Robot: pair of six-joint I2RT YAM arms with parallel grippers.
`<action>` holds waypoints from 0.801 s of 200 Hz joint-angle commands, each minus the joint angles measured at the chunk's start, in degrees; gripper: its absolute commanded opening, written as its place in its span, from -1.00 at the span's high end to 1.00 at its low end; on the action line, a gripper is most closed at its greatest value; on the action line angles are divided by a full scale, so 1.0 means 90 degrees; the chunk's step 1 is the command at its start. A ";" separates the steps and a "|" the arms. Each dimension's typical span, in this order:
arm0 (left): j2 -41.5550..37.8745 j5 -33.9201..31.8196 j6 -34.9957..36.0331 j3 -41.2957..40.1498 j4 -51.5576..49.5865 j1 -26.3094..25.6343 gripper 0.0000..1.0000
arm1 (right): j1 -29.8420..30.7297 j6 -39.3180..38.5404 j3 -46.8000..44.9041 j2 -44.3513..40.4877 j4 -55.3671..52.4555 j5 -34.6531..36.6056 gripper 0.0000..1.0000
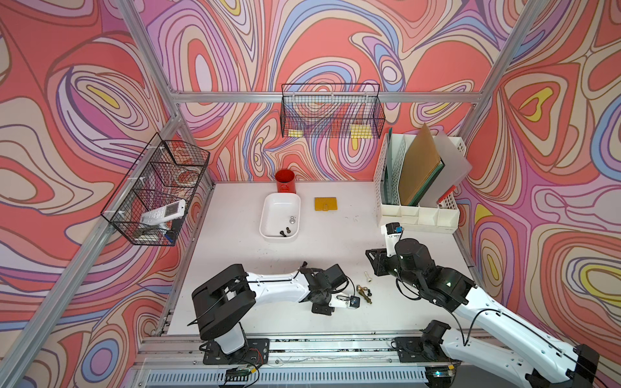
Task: Put the chess pieces into the storage box
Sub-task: Pick up the chess piece at the center of the board.
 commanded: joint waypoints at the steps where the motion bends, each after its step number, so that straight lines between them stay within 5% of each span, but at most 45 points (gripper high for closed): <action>1: 0.0282 -0.0097 0.0167 0.0172 -0.0770 -0.0037 0.58 | -0.0021 -0.0079 -0.0188 -0.0100 0.0030 0.0134 0.52; 53: 0.0313 -0.0149 0.0107 0.0441 -0.1004 -0.0037 0.83 | -0.0015 -0.0140 -0.0227 0.0019 0.0187 0.0216 0.51; 160: -0.0585 -0.0336 0.0082 0.0285 -0.0353 -0.0028 0.99 | -0.0014 -0.0072 -0.0258 0.0060 0.0378 0.0197 0.51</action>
